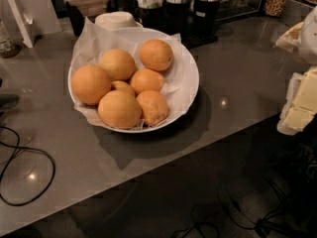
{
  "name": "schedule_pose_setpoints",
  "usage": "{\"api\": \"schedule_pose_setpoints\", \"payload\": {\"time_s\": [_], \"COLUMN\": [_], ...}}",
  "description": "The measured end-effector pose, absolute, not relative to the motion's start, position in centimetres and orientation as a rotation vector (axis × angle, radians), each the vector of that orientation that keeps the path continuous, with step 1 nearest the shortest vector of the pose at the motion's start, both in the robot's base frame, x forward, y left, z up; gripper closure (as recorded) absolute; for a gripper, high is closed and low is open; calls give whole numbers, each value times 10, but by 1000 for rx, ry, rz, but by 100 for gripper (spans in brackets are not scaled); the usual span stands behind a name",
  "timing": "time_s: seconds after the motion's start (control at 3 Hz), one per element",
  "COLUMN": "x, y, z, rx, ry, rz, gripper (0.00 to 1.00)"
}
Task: Pick orange from white bowl
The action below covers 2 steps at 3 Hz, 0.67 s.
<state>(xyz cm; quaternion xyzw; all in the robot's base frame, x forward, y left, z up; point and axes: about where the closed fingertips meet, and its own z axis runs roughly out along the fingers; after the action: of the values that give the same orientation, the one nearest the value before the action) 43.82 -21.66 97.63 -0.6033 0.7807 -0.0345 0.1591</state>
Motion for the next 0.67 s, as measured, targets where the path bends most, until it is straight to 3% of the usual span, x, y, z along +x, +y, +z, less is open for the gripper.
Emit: {"api": "schedule_pose_setpoints", "payload": {"time_s": [0.67], "x": [440], "y": [-210], "z": [978], "rx": [-1760], "ry": [2170], "rz": [-49], "gripper": [0]}}
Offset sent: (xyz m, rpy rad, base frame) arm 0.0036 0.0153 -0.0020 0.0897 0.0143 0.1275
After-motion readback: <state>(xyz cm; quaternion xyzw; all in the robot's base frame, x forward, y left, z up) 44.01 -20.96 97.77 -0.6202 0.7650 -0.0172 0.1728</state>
